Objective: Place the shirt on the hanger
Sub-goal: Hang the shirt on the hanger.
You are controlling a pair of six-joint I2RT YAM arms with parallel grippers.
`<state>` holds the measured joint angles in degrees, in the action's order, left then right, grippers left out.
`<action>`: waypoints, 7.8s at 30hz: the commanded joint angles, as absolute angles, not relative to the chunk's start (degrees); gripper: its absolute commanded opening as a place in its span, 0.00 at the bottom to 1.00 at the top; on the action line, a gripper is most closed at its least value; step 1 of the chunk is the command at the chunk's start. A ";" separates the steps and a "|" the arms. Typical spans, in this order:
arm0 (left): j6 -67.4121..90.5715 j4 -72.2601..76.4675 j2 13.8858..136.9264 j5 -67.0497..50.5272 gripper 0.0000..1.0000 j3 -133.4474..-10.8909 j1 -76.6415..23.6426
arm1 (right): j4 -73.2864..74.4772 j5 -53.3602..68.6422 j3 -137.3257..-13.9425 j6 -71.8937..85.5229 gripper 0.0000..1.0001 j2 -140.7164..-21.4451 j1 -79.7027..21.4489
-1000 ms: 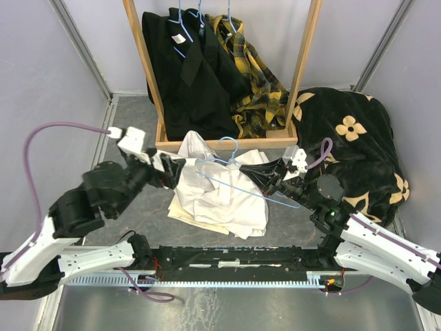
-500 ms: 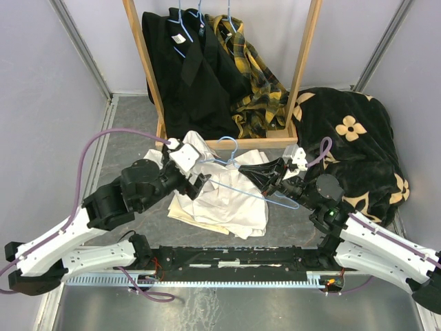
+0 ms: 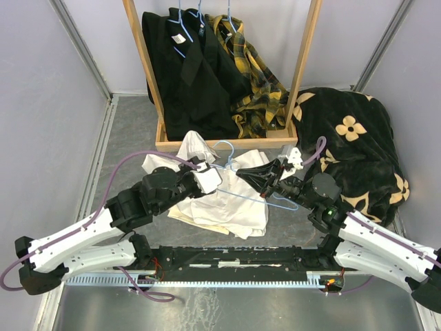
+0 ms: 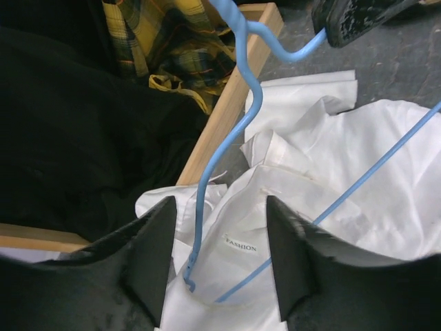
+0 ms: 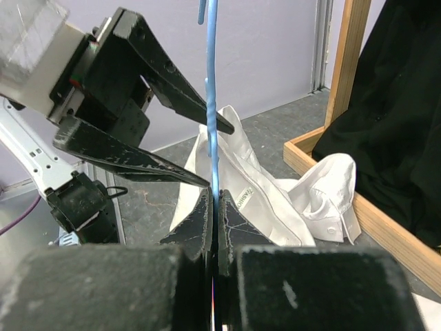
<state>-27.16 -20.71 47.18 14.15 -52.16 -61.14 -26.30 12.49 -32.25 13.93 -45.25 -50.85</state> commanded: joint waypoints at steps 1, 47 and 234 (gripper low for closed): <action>-37.21 -10.01 45.04 17.22 0.55 -48.28 -61.15 | -28.16 13.92 -35.07 15.12 0.00 -45.24 -50.89; -42.36 -15.13 48.24 14.12 0.15 -49.69 -61.06 | 12.16 17.61 -53.46 6.63 0.00 -56.00 -50.98; -14.19 -63.27 76.11 -2.65 0.31 -101.85 -80.40 | 6.81 44.70 -42.06 9.44 0.00 -30.11 -47.20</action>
<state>-13.61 -64.62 76.51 -0.82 -101.49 -80.18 7.57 44.03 -38.35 11.27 -30.57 -47.18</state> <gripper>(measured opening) 0.402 0.018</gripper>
